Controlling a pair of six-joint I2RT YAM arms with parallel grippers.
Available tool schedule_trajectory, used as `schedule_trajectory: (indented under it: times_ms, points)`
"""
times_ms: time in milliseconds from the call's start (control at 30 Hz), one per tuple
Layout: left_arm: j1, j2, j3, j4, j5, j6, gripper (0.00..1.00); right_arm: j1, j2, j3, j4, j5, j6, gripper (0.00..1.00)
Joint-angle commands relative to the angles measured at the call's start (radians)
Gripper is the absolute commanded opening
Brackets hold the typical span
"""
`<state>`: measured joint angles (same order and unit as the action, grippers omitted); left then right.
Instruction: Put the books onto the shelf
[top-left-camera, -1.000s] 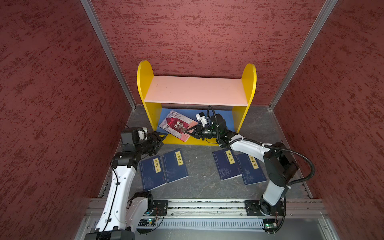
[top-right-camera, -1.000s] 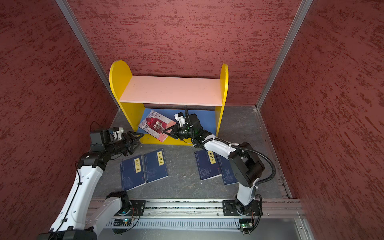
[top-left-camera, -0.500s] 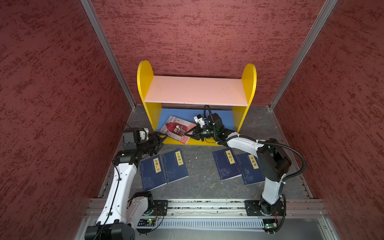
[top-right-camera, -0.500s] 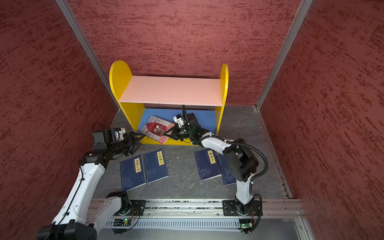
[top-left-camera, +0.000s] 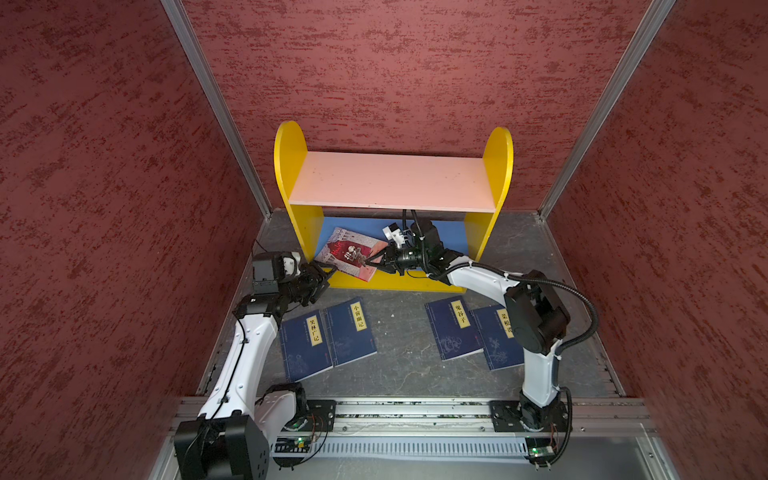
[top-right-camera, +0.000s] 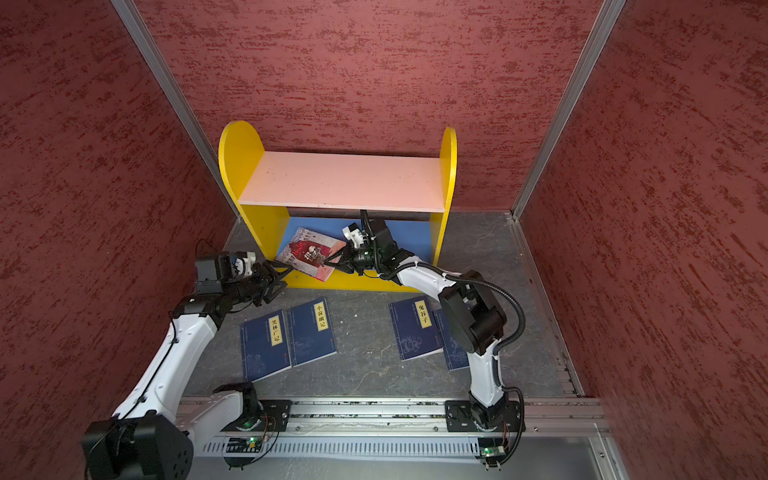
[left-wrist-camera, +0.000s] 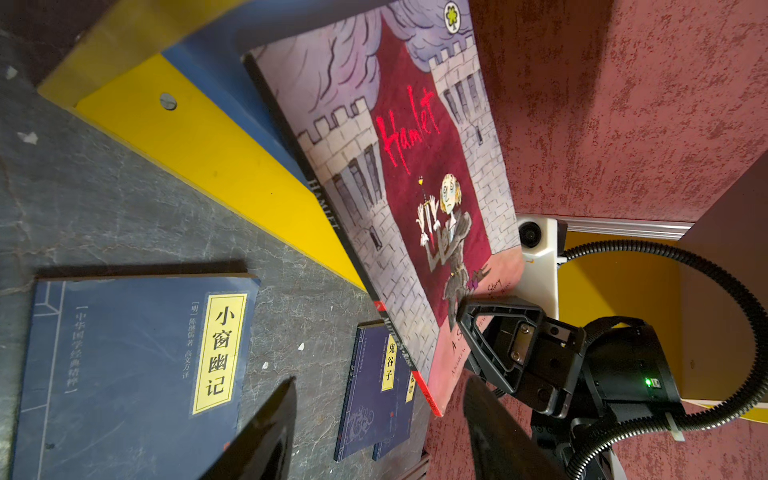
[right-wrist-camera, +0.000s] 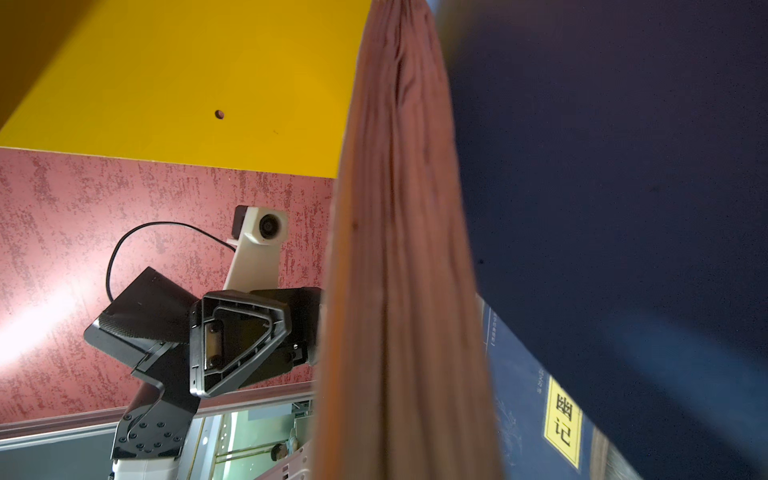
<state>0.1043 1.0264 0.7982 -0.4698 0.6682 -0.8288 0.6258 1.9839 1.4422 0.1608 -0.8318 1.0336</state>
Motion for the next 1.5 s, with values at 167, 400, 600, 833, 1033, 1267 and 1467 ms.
schedule_trajectory:
  times_ms: [167, 400, 600, 833, 1033, 1267, 1467]
  points:
    - [-0.002, -0.008, 0.018, 0.004, -0.010, 0.007, 0.65, -0.024, 0.038, 0.099, -0.113, -0.030, -0.077, 0.12]
    - [-0.002, -0.026, 0.026, -0.003, -0.007, -0.027, 0.66, -0.032, 0.060, 0.149, -0.207, 0.002, -0.130, 0.40]
    - [-0.003, -0.032, 0.030, -0.015, -0.005, -0.035, 0.66, -0.037, 0.062, 0.196, -0.339, 0.088, -0.205, 0.52]
    - [-0.003, -0.040, 0.028, -0.018, -0.004, -0.043, 0.67, -0.048, 0.044, 0.203, -0.399, 0.199, -0.237, 0.56]
    - [-0.002, -0.045, 0.024, -0.024, -0.002, -0.044, 0.67, -0.061, 0.013, 0.176, -0.356, 0.291, -0.215, 0.56]
    - [-0.003, -0.053, 0.026, -0.031, 0.004, -0.053, 0.67, -0.067, 0.030, 0.215, -0.379, 0.317, -0.218, 0.53]
    - [-0.002, -0.057, 0.034, -0.041, 0.004, -0.054, 0.67, -0.067, 0.051, 0.258, -0.424, 0.352, -0.246, 0.41]
